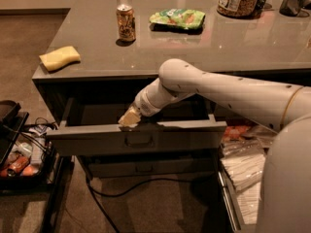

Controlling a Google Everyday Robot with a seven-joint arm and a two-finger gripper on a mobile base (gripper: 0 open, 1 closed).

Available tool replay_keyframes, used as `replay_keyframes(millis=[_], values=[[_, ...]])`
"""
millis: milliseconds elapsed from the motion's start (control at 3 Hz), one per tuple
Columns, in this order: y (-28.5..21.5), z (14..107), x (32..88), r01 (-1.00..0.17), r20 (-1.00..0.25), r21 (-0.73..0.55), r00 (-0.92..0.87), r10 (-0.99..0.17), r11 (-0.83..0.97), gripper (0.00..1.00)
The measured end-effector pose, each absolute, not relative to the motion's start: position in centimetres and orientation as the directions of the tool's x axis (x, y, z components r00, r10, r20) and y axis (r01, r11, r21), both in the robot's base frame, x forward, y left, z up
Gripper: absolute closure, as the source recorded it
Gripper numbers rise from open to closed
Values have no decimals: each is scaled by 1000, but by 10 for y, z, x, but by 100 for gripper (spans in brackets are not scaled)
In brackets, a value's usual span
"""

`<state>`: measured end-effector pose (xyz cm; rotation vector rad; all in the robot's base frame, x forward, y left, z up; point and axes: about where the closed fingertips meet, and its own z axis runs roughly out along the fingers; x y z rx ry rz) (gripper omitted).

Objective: Open top drawer

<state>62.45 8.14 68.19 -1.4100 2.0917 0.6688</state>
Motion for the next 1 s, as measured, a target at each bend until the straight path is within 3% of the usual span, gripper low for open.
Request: replay_keyframes(millis=[333, 1000], values=[[83, 682, 617, -935, -666, 117, -324, -672, 334, 14], [86, 682, 583, -936, -664, 121, -324, -674, 330, 61]])
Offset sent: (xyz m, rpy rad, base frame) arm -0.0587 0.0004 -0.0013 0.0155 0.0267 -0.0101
